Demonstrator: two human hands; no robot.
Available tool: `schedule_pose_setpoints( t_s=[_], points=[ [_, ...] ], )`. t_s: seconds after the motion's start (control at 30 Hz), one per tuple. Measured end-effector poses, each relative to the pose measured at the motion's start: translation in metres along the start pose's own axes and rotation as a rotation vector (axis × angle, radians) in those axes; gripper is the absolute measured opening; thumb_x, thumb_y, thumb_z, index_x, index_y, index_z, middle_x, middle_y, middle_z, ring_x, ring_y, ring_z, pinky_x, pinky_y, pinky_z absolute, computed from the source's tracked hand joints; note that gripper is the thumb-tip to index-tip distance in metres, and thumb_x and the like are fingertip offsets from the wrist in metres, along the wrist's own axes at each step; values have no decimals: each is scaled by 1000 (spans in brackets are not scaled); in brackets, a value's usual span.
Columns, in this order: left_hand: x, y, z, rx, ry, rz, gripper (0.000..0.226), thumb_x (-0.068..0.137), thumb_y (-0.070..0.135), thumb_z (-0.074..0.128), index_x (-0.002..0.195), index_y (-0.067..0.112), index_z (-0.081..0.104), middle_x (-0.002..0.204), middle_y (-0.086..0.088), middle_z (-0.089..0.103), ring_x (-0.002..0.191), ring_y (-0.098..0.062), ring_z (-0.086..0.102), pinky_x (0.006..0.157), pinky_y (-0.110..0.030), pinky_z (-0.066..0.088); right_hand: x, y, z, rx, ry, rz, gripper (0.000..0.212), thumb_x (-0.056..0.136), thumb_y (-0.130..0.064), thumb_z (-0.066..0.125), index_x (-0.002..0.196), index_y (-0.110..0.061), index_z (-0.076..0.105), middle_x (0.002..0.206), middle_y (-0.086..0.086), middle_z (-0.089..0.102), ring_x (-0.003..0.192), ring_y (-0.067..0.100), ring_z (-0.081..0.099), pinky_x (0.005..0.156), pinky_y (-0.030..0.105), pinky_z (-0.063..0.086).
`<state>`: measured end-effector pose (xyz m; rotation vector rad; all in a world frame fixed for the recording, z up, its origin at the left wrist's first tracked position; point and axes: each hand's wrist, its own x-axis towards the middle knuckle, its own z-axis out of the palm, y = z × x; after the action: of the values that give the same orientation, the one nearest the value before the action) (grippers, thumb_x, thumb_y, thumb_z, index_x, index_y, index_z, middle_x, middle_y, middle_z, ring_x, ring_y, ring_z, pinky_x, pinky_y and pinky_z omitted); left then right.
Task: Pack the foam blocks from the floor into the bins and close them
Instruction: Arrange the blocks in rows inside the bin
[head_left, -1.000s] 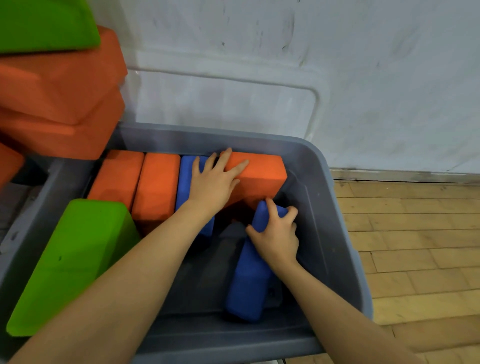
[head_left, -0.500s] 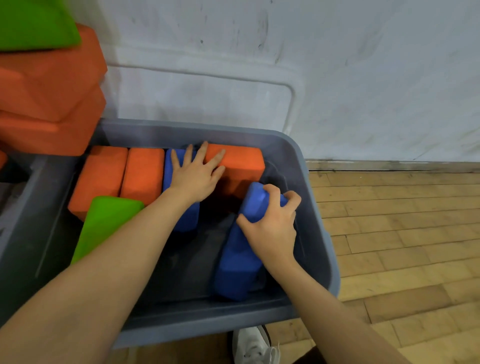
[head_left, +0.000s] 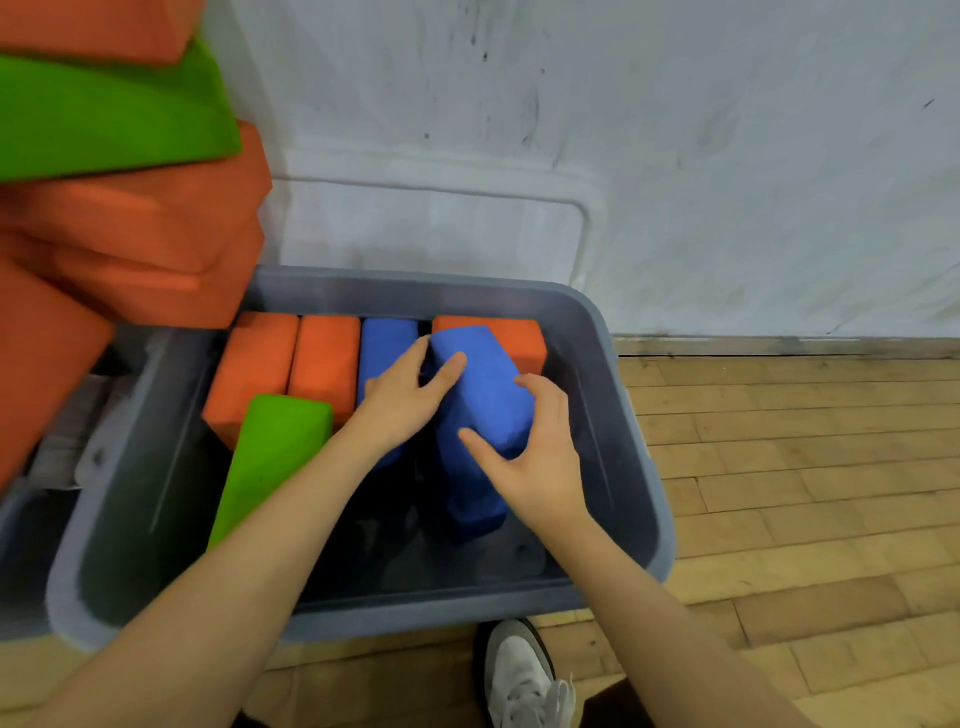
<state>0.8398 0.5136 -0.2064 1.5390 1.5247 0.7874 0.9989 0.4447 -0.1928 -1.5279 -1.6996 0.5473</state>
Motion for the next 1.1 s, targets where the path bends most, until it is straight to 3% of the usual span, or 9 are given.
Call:
schedule_pose_setpoints(
  t_s=[0.13,0.27,0.33,0.43,0.6,0.73,0.83,0.97,1.1],
  points=[
    [-5,-7,2,8,37,-25,76,72,69,49,135,27,41,134,7,53,126,-17,46,111,-43,28,-6,16,-4,51,-148,34,67,75,-61,56,129,-23,47,131,-10,46,118,5,46,94,23,41],
    [-14,-17,7,452,31,132,57,94,31,46,146,29,25,146,7,39,132,-18,32,105,-37,18,-6,29,-5,38,-204,36,50,86,-55,42,124,-26,57,114,-13,60,99,7,58,87,37,50],
    [-18,-21,12,667,-7,125,50,96,47,29,144,31,33,150,5,32,136,-18,22,104,-39,14,5,33,-2,-6,-159,22,47,91,-49,40,127,-24,56,122,-9,59,110,12,55,93,33,45],
    [-22,-22,21,904,-48,85,90,74,72,5,148,24,23,155,-5,19,139,-27,14,107,-46,13,32,46,1,-178,-126,5,44,94,-34,48,137,-21,48,140,0,48,125,26,43,101,38,36],
    [-23,-25,34,986,15,333,88,68,78,29,140,29,43,129,-20,51,116,-43,47,91,-59,33,83,76,4,-546,-299,-59,71,90,-30,53,150,-30,14,159,7,6,144,34,6,115,46,4],
    [-20,-29,40,1005,58,377,72,68,66,36,122,25,62,113,-20,60,94,-39,58,87,-45,26,97,91,11,-749,-431,-187,74,88,-36,52,150,-31,12,157,16,9,142,41,7,114,50,-6],
    [-21,-23,45,987,43,325,66,67,56,38,117,22,66,113,-22,61,82,-37,59,79,-40,25,100,92,11,-771,-409,-258,70,86,-36,56,148,-29,25,140,25,33,131,50,27,113,56,-1],
    [-22,-18,46,1005,12,311,60,70,51,40,113,20,68,118,-22,62,77,-35,60,75,-39,27,95,89,6,-830,-332,-285,65,81,-55,51,142,-35,37,120,22,48,97,40,49,90,49,34],
    [-29,-15,42,1029,-23,318,63,72,56,39,115,19,67,124,-19,60,76,-34,60,73,-39,27,75,83,9,-802,-253,-140,64,86,-56,50,144,-34,34,120,20,49,98,37,46,86,45,31]
  ],
)
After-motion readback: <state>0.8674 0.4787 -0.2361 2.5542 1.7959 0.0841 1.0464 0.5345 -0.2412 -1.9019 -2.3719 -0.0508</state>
